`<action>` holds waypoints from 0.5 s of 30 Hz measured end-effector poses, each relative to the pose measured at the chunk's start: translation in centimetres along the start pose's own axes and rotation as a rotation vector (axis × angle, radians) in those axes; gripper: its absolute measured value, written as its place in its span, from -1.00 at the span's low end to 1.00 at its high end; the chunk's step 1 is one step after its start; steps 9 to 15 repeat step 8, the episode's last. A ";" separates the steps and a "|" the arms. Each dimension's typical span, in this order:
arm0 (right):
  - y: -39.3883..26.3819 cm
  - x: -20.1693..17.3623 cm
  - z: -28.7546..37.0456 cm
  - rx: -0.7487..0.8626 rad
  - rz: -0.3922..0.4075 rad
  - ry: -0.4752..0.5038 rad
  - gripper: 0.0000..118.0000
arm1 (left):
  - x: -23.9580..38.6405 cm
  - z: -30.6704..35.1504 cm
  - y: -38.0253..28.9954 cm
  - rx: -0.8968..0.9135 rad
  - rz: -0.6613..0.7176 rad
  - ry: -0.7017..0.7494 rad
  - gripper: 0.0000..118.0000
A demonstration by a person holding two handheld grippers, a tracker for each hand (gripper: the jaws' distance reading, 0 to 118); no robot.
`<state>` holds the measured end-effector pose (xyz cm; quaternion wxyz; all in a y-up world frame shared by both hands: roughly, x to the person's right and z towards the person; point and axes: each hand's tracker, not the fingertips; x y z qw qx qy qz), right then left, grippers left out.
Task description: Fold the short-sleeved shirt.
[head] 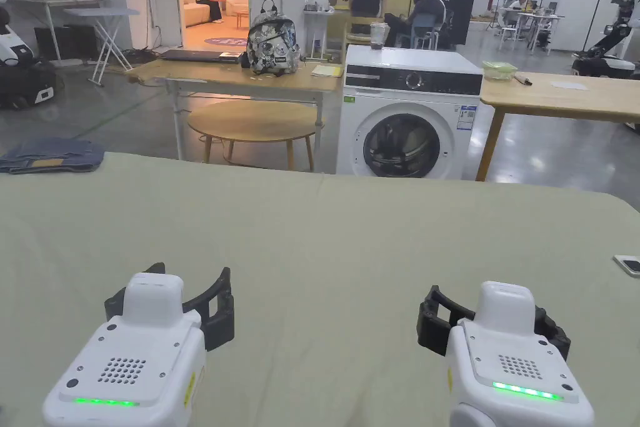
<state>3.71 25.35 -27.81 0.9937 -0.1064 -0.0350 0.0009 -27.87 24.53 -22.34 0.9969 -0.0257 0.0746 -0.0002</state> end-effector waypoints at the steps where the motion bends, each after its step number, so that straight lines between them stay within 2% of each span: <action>1: -0.1 0.0 -0.2 -0.007 0.003 -0.010 0.74 | 0.0 0.0 -0.1 -0.004 -0.001 0.000 0.25; 15: -0.1 0.6 -0.4 -0.046 -0.006 0.001 0.73 | 0.0 0.0 -0.5 -0.024 -0.008 -0.004 0.25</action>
